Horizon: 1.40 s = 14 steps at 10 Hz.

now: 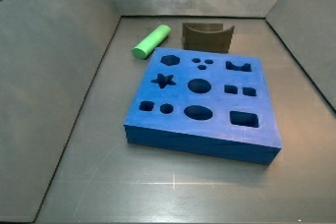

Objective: Pick up the oval object. Move up. Place the oval object on the fixture. Regrasp the oval object. Move to above the board. Insert the oval object.
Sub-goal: Pick up the oval object.

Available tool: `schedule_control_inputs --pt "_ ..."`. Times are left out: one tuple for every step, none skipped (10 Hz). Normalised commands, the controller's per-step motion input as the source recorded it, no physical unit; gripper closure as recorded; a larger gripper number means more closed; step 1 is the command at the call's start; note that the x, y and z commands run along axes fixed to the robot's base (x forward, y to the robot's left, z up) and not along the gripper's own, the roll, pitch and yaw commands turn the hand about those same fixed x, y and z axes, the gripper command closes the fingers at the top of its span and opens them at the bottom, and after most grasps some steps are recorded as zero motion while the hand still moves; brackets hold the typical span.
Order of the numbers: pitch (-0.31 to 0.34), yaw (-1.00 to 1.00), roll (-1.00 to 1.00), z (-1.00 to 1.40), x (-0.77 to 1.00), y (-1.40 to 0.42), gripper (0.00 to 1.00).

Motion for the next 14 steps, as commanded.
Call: schedule_control_inputs --pt "0.0 -0.12 0.03 -0.29 -0.26 -0.17 0.0" --pt "-0.044 -0.11 0.03 -0.78 0.0 0.0 0.0" --pt "-0.076 -0.19 0.08 -1.0 -0.27 -0.09 0.0" --pt "-0.091 -0.18 0.07 -1.0 -0.01 0.0 0.0" --pt "-0.013 -0.25 0.12 -1.0 0.07 0.0 0.0" --pt "-0.01 -0.45 0.1 -0.87 0.16 0.0 0.0" --pt "-0.013 -0.47 0.03 -0.82 0.13 0.02 0.0" --pt "0.0 -0.47 0.05 -0.83 0.18 0.0 0.0" --pt "0.0 -0.45 0.04 -0.79 0.16 0.03 0.0" --pt "0.0 -0.42 0.04 -0.79 0.07 0.04 0.0" --pt "-0.017 -0.4 0.04 -0.82 0.0 0.06 0.0" --pt "-0.036 -0.35 0.05 -0.82 0.0 0.07 0.0" --pt "-0.063 -0.28 0.06 -0.83 -0.16 0.05 0.0" --pt "-0.099 -0.22 0.06 -0.86 -0.31 0.04 0.0"
